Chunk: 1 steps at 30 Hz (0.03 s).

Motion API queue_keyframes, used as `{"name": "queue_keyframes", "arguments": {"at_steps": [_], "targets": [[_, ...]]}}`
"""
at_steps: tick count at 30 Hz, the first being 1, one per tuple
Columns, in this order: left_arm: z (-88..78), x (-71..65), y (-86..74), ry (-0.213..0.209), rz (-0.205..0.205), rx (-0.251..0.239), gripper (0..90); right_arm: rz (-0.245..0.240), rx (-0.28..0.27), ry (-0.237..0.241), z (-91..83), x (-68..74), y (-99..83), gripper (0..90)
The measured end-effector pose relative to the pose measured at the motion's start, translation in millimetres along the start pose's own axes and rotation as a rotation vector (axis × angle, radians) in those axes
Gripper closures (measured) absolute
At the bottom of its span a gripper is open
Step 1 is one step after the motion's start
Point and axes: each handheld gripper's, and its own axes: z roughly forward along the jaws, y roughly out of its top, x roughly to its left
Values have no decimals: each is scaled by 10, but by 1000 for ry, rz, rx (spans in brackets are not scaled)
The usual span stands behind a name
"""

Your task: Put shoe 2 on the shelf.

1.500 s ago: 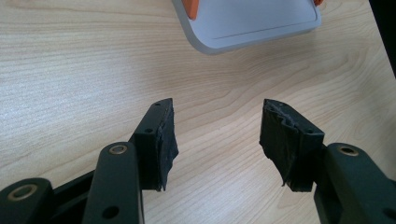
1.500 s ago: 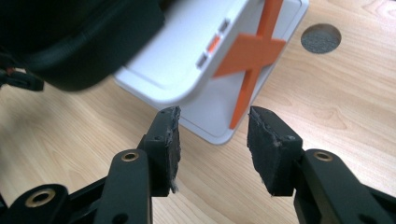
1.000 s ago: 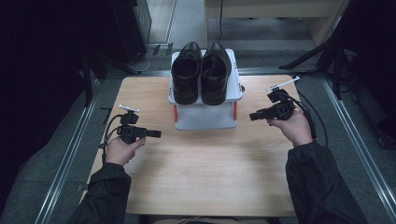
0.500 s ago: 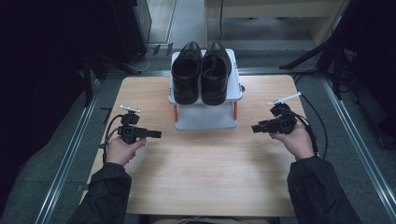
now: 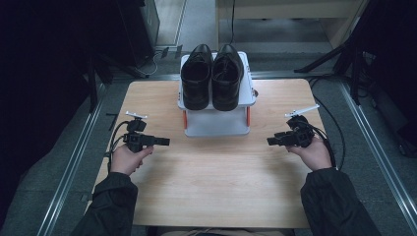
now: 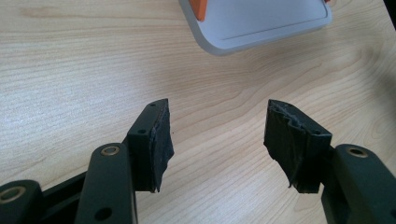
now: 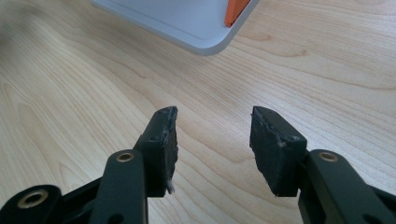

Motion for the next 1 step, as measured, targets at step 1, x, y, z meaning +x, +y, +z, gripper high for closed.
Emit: {"name": "queue_keyframes", "arguments": {"at_steps": [1], "targets": [[0,3,0,1,-3,0,408,-2,-6,1,-8,-3,0,521]]}}
